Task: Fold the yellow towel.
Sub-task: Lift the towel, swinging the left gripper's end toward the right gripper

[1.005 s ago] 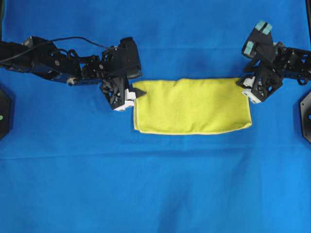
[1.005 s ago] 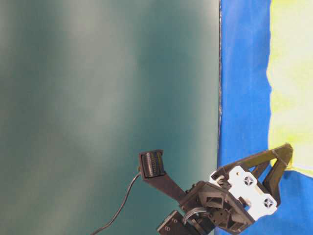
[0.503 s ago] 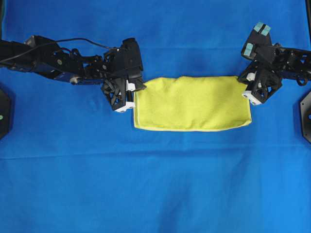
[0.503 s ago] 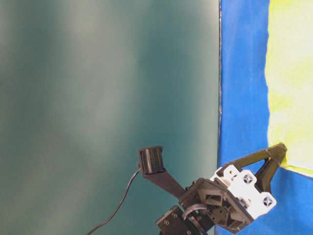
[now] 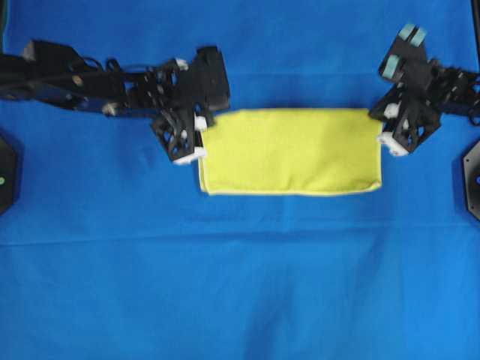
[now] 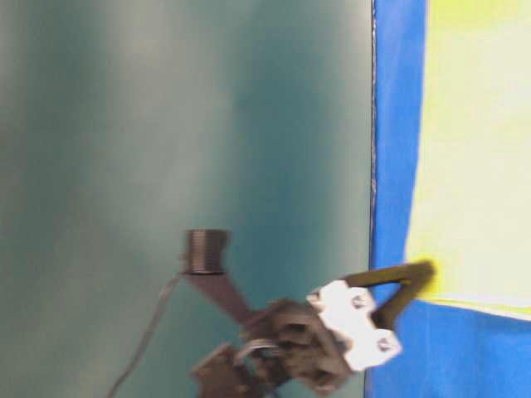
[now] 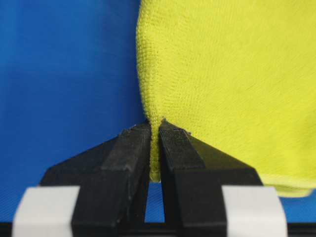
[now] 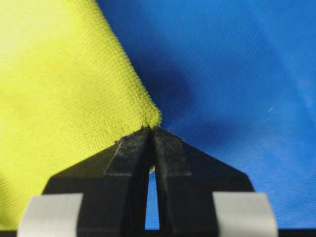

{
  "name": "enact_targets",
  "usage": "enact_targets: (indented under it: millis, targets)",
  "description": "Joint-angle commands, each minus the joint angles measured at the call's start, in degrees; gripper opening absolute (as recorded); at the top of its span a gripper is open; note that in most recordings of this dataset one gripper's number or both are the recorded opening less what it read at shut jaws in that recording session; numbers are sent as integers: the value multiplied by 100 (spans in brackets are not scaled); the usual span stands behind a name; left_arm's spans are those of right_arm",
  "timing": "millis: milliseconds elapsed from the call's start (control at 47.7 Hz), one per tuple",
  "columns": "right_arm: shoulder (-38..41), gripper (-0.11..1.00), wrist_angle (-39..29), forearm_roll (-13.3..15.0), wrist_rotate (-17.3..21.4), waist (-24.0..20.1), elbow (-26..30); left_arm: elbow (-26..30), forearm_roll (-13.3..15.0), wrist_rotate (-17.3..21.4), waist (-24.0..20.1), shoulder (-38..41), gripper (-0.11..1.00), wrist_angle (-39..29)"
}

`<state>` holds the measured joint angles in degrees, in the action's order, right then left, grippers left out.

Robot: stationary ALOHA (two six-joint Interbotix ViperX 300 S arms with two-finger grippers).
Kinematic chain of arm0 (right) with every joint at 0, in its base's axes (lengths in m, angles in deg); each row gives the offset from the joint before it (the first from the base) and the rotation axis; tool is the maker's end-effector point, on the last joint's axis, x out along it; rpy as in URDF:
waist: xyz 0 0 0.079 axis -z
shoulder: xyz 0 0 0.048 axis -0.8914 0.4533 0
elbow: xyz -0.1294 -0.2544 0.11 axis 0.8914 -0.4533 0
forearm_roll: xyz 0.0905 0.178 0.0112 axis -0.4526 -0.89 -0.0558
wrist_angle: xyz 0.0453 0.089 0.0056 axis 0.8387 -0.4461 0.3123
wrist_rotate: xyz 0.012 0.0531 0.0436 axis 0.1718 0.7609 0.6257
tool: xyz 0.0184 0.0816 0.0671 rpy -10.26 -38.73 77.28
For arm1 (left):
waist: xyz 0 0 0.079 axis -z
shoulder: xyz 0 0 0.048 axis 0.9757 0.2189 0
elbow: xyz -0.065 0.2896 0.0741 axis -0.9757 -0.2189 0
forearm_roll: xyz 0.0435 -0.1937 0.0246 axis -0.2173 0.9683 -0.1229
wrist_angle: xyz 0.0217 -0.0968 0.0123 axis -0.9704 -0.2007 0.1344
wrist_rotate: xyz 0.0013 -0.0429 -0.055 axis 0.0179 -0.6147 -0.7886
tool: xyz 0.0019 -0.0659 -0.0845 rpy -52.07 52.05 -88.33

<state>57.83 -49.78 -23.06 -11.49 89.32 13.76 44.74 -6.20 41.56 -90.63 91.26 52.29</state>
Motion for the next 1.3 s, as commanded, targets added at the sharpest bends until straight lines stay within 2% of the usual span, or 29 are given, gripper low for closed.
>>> enact_targets:
  millis: [0, 189, 419, 754, 922, 1047, 1278]
  targets:
    - [-492, 2, -264, 9, 0, 9, 202, 149, 0, -9, 35, -431, 2, -123]
    - [-1072, 2, -527, 9, 9, 0, 229, 167, 0, 18, 229, -861, 2, -123]
    - [-993, 2, -483, 9, 26, 62, 264, 79, 9, -9, 413, -870, 2, 44]
    - [-932, 2, 237, 44, 18, 835, 404, 158, 9, -9, 1283, -765, 2, 650]
    - [-694, 2, 633, 123, -9, 1125, 615, 492, 0, 35, 1670, -519, 2, 1020]
    - [-334, 2, 844, 185, -18, 1187, 853, 826, 0, 114, 1854, -290, 2, 1116]
    - [422, 2, 1371, 246, -35, 1204, 1459, 1626, -9, 677, 2136, 237, 2, 1116]
